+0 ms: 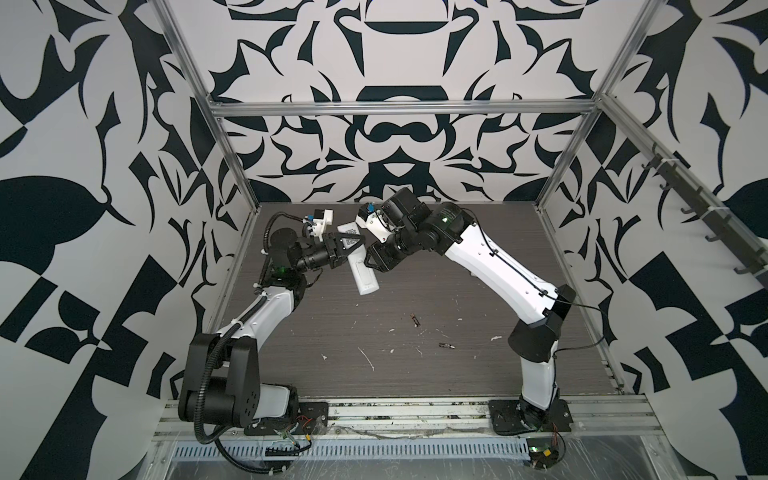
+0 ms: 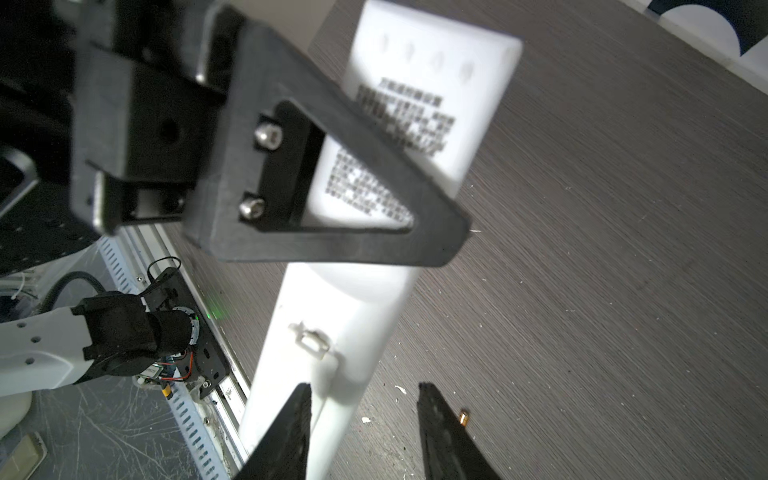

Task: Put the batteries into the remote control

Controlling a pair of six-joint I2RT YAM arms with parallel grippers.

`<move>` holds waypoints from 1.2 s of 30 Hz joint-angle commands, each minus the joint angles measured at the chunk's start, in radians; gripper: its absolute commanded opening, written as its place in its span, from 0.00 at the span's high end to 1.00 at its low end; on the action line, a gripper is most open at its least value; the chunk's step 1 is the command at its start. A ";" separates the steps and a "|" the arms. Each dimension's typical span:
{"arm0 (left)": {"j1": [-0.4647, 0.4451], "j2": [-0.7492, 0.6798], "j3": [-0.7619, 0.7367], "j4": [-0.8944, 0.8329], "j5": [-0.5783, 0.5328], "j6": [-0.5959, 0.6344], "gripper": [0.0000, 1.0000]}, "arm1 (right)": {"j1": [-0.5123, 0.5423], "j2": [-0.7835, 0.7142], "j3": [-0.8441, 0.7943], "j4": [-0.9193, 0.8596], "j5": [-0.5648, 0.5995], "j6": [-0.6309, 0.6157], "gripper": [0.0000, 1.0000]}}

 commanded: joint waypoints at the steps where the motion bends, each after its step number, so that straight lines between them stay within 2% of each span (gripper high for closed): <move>1: 0.002 -0.011 0.032 0.005 0.017 0.002 1.00 | -0.005 0.012 0.031 -0.011 -0.009 0.021 0.55; 9: 0.002 -0.020 0.031 -0.022 0.011 0.021 1.00 | -0.003 0.040 0.003 -0.003 -0.009 0.038 0.55; 14: 0.002 -0.037 0.036 -0.124 -0.009 0.090 1.00 | -0.005 0.027 0.011 -0.009 0.020 0.035 0.55; 17: 0.002 -0.049 0.041 -0.191 -0.023 0.134 1.00 | -0.009 0.032 0.066 -0.049 0.047 0.032 0.54; 22: 0.002 -0.049 0.044 -0.207 -0.028 0.147 1.00 | -0.008 0.079 0.223 -0.153 0.071 0.033 0.54; 26: 0.002 -0.049 0.045 -0.210 -0.029 0.149 1.00 | 0.001 0.095 0.266 -0.157 0.035 0.050 0.54; 29: 0.002 -0.049 0.046 -0.210 -0.031 0.149 1.00 | 0.021 0.096 0.235 -0.143 0.021 0.062 0.54; 36: 0.002 -0.049 0.045 -0.213 -0.031 0.149 1.00 | 0.046 0.053 0.038 -0.044 0.011 0.079 0.55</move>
